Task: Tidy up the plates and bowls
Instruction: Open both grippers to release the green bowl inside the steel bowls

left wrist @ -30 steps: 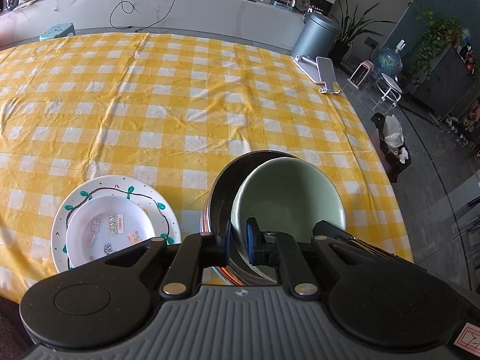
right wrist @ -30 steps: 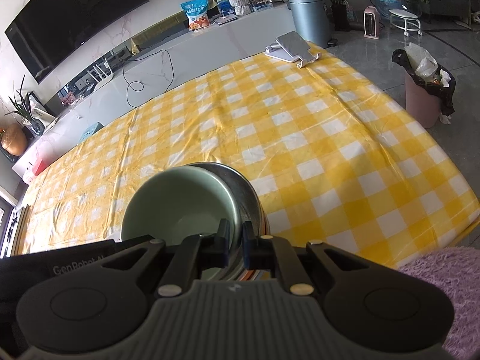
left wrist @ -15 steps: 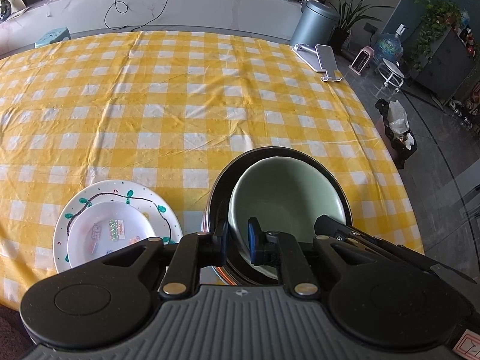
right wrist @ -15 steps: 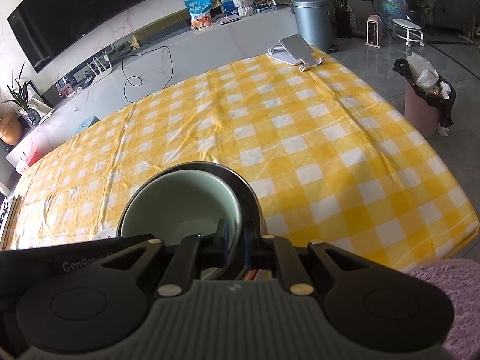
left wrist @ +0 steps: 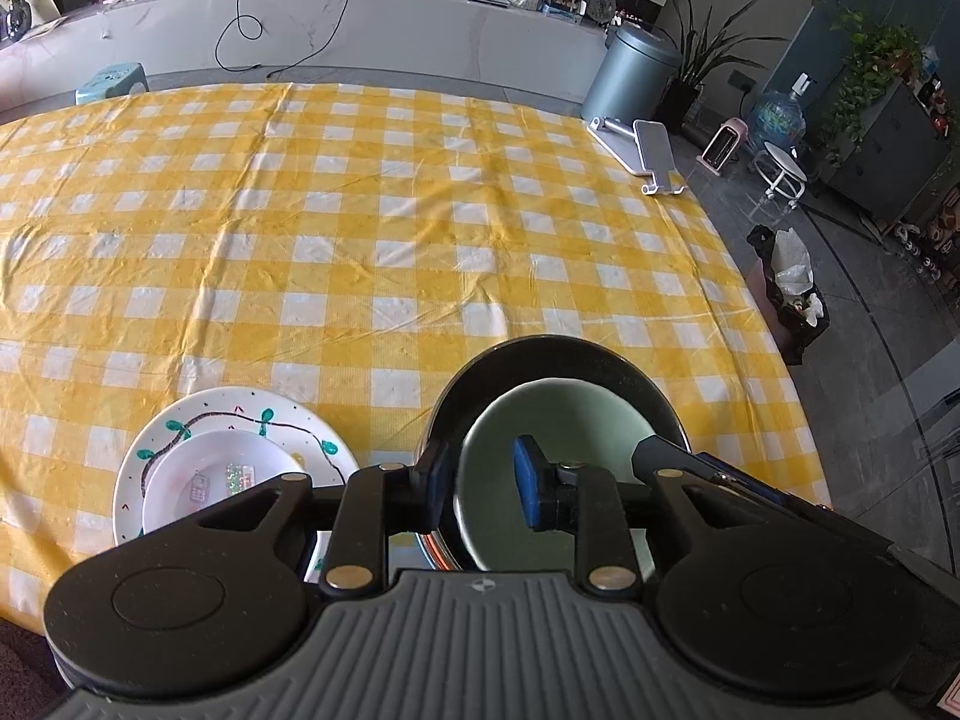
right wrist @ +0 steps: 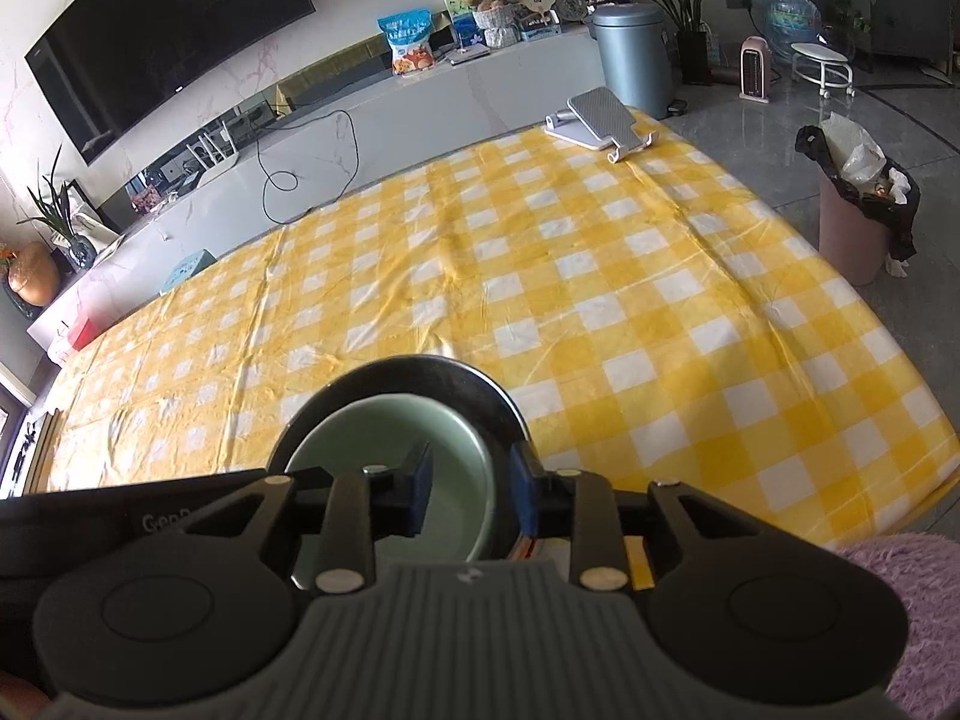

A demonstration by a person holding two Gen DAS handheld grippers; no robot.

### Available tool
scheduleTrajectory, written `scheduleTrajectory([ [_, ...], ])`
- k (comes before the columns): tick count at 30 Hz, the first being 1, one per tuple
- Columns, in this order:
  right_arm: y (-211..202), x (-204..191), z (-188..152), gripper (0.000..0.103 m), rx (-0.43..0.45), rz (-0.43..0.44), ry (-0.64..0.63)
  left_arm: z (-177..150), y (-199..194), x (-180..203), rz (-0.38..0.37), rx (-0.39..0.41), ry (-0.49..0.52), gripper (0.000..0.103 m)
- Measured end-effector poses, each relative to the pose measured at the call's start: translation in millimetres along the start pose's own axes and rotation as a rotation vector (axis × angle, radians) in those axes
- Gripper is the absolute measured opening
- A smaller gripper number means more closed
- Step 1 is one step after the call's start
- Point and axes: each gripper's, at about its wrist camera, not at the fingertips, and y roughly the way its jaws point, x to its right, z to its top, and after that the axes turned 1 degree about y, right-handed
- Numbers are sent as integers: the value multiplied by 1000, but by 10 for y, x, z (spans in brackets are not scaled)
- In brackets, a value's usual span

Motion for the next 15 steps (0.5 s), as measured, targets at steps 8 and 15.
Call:
scheduleTrajectory([
  [8, -161, 48, 68, 45, 50, -3, 14, 27, -197, 30, -22, 55, 32, 47],
  [15, -289, 58, 51, 58, 77, -2, 10, -11, -434, 46, -47, 131, 77, 68],
])
